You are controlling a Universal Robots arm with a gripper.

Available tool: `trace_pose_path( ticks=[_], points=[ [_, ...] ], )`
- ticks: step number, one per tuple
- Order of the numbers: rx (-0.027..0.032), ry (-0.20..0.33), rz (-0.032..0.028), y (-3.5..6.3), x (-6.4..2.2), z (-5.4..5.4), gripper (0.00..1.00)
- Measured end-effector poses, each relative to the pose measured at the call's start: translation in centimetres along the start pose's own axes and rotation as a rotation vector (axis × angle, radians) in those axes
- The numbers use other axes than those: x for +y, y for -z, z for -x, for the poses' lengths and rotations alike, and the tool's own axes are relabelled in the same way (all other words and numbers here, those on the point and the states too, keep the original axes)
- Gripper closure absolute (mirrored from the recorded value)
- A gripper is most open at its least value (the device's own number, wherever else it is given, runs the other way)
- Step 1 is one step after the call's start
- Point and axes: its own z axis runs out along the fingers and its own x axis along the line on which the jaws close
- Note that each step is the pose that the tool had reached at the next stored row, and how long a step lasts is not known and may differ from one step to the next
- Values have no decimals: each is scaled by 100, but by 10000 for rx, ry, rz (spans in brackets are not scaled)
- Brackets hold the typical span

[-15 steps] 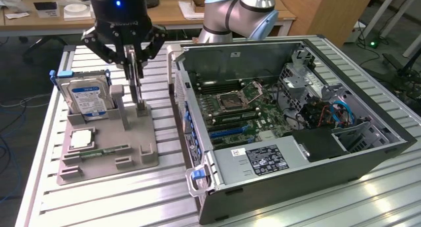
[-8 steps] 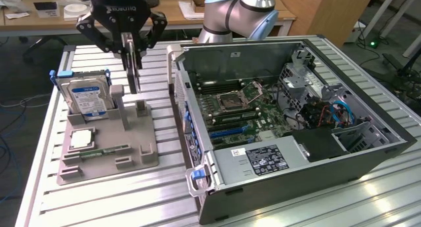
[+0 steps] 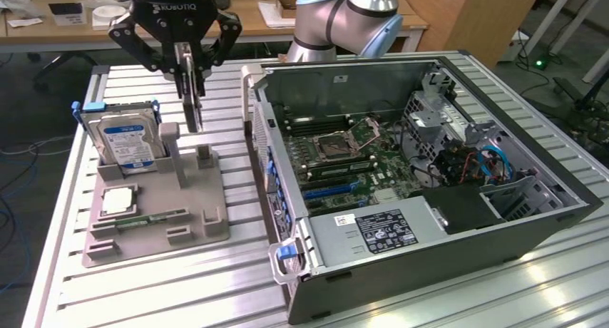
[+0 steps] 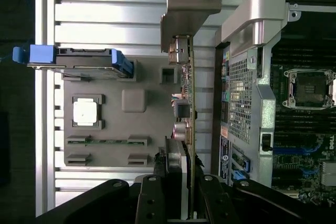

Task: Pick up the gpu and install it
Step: 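Pick up the gpu and move the gpu toward the slot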

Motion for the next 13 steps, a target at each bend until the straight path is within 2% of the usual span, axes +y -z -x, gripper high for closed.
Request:
trace_pose_path(
  ticks=[5,13],
  points=[
    [1,-1,0,-1,0,67,72],
    [1,-2,0,-5,-1,307,72]
  ],
)
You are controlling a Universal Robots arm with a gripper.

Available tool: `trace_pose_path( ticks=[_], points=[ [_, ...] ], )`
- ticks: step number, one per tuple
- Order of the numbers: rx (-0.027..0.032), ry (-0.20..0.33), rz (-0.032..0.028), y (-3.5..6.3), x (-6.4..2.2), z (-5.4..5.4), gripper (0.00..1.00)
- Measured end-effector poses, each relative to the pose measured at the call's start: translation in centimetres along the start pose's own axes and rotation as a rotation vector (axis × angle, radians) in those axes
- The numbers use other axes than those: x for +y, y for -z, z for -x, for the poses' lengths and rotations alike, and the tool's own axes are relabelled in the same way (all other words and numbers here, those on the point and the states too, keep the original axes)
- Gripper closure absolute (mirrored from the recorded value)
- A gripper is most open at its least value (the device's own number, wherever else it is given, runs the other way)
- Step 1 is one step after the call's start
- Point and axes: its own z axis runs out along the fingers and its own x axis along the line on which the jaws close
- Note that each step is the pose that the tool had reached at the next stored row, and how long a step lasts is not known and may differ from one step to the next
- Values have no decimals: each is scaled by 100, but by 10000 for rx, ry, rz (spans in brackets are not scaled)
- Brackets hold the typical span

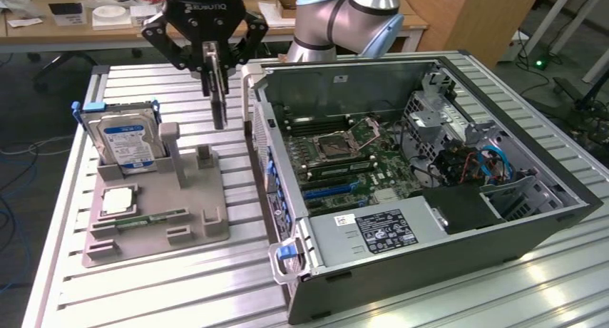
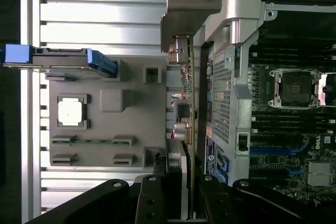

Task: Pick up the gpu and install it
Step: 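Pick up the gpu and move the gpu toward the slot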

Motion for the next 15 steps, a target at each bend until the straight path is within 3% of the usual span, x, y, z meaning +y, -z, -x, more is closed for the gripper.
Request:
trace_pose_path(
  ticks=[15],
  points=[
    [-1,2,1,-9,-2,562,72]
  ],
)
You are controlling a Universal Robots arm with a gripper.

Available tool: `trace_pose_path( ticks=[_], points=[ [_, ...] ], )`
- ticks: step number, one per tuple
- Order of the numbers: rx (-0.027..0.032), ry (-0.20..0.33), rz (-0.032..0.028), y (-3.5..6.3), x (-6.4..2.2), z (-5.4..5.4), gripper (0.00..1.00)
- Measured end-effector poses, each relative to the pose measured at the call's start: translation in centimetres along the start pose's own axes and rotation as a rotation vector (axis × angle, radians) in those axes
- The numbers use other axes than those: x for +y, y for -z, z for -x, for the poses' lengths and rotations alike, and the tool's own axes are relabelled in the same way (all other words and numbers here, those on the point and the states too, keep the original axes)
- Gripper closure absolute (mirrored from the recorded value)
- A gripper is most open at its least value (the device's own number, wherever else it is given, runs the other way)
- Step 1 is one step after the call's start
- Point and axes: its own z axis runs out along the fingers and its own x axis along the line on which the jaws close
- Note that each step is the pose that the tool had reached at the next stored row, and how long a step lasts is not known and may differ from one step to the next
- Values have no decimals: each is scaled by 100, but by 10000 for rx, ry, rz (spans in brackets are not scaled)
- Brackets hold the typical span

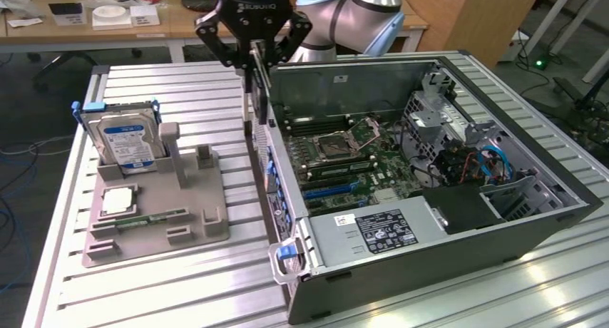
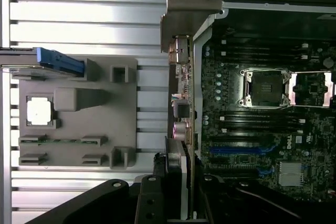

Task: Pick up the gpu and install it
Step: 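Pick up the gpu and move the gpu toward the slot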

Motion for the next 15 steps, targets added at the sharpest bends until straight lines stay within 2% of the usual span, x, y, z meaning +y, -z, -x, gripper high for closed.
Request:
trace_pose_path(
  ticks=[15],
  points=[
    [1,-1,0,-9,-2,609,72]
  ],
)
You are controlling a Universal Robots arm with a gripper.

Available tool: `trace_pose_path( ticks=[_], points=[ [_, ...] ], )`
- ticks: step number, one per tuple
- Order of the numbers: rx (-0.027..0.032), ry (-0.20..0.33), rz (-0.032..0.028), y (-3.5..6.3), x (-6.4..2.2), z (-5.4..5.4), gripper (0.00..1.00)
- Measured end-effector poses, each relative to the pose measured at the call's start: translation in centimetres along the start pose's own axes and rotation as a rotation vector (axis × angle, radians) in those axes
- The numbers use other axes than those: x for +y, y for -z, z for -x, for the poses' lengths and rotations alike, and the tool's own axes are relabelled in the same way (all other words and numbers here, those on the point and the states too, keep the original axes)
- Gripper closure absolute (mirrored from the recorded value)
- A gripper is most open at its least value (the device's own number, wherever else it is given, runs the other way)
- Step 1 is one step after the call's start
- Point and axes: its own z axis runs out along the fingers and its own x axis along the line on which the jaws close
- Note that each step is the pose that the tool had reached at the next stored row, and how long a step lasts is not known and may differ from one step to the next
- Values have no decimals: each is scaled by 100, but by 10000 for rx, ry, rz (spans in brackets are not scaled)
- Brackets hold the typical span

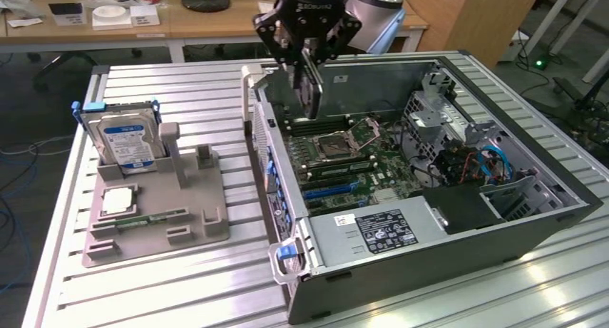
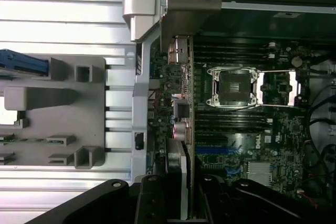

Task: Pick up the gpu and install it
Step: 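Pick up the gpu and move the gpu toward the slot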

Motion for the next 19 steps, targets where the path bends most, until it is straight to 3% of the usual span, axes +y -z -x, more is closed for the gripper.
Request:
trace_pose_path(
  ticks=[19],
  points=[
    [0,-1,1,-15,-3,845,72]
  ],
)
